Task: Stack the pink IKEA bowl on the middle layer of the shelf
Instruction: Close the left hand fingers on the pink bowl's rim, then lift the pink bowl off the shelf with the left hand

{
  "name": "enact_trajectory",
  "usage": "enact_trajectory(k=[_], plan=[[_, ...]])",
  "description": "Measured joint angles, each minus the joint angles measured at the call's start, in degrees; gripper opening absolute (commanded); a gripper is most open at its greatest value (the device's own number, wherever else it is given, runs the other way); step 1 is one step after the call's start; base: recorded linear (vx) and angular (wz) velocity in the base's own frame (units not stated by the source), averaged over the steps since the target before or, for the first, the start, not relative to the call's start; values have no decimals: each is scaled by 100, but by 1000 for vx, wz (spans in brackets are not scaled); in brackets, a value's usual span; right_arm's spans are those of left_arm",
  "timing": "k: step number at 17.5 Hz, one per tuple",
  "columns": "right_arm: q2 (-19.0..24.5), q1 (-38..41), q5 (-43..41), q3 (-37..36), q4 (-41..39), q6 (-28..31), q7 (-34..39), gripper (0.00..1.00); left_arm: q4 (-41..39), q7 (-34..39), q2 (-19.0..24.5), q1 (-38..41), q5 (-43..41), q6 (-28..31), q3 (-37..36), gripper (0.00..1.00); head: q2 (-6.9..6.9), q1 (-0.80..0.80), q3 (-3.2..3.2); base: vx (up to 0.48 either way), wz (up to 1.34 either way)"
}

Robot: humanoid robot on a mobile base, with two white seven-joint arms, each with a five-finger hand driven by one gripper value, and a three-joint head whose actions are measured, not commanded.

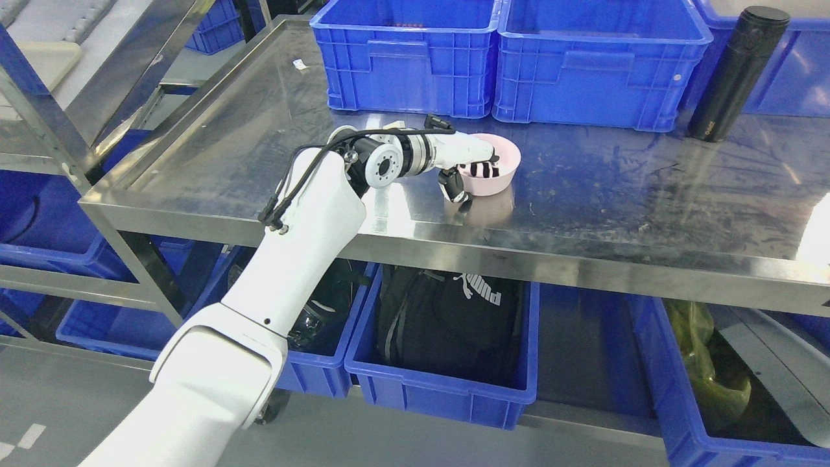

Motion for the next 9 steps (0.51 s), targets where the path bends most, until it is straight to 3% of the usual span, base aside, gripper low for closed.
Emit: enact_trajectory(k=[5,9], plan=[[0,0,1,0,0,0,0,100,165,47,-6,22,-9,-906,254,2,0,0,0,0,0],[0,0,1,0,0,0,0,100,63,251,-9,64,48,-2247,699,0,0,0,0,0,0]])
